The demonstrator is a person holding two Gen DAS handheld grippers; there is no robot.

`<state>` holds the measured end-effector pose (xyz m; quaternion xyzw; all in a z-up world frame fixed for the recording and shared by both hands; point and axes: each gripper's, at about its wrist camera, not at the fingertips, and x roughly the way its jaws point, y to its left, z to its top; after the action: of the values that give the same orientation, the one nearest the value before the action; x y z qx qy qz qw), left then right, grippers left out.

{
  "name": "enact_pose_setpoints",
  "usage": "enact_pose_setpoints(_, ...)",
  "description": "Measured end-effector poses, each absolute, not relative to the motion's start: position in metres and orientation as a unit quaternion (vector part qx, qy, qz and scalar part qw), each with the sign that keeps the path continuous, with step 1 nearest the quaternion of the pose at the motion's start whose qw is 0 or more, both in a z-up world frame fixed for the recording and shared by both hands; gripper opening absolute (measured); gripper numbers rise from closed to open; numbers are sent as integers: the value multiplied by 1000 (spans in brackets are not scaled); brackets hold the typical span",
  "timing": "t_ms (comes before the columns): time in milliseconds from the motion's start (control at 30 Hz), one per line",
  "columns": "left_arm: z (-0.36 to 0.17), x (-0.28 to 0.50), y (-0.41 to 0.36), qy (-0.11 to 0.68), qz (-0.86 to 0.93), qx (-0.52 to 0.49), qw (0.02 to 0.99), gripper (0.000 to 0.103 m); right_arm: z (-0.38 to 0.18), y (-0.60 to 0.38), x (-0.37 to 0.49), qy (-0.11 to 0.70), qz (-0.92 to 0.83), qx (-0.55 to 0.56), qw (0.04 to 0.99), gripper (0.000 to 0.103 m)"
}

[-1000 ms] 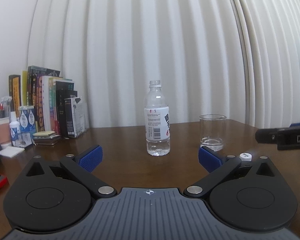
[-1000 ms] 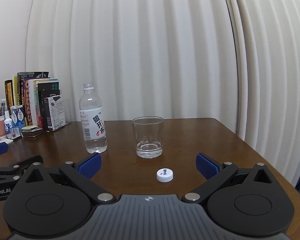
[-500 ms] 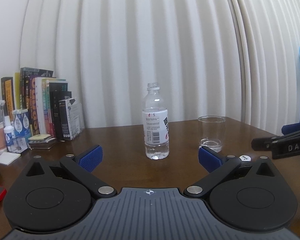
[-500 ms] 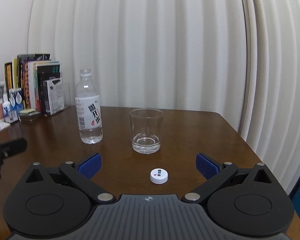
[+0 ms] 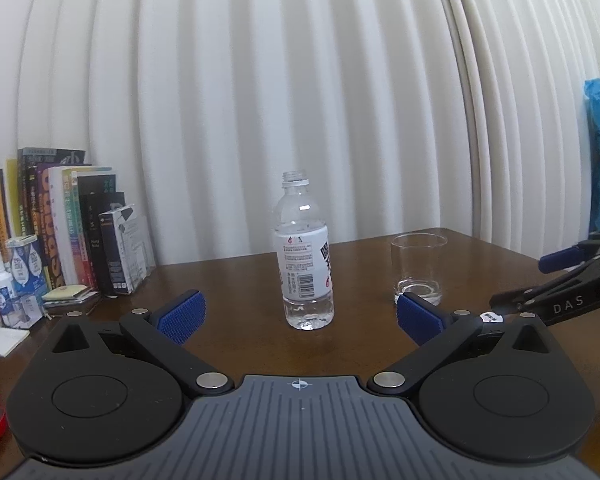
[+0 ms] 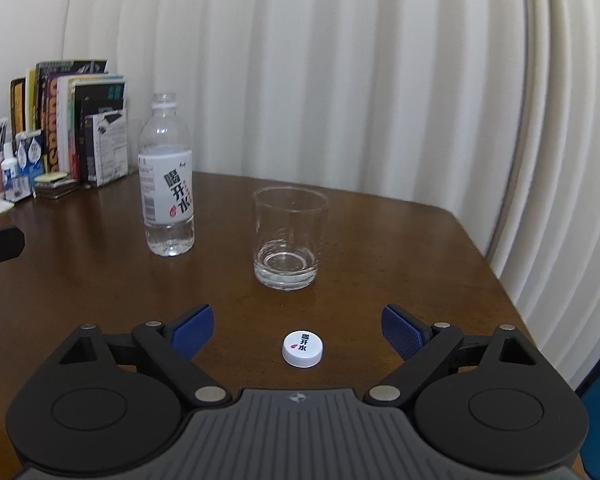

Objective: Unscrew bottle cap and pour
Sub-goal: 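Reach the right tool down to the white cap and close on it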

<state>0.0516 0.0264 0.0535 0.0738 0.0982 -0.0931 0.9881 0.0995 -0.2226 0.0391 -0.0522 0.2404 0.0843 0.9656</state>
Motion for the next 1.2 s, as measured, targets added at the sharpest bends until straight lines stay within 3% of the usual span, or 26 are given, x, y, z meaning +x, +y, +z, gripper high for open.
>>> enact_pose_setpoints(367, 56, 80, 23, 109, -105, 93, 984, 103, 25, -222, 131, 289, 94, -64, 951, 86)
enact_pose_setpoints(467, 56, 85, 22, 109, -105, 88, 984, 103, 22, -224, 136, 297, 96, -62, 948, 78)
enact_pose_setpoints(867, 54, 92, 18, 114, -104, 89, 984, 103, 14, -230, 149, 326, 96, -56, 939, 66)
enact_pose_setpoints(1033, 53, 92, 17, 114, -100, 95, 984, 103, 14, -230, 150, 331, 99, -51, 937, 58)
enact_pose_setpoints(1200, 55, 92, 17, 113, -99, 93, 984, 103, 12, -228, 151, 338, 102, -48, 934, 42)
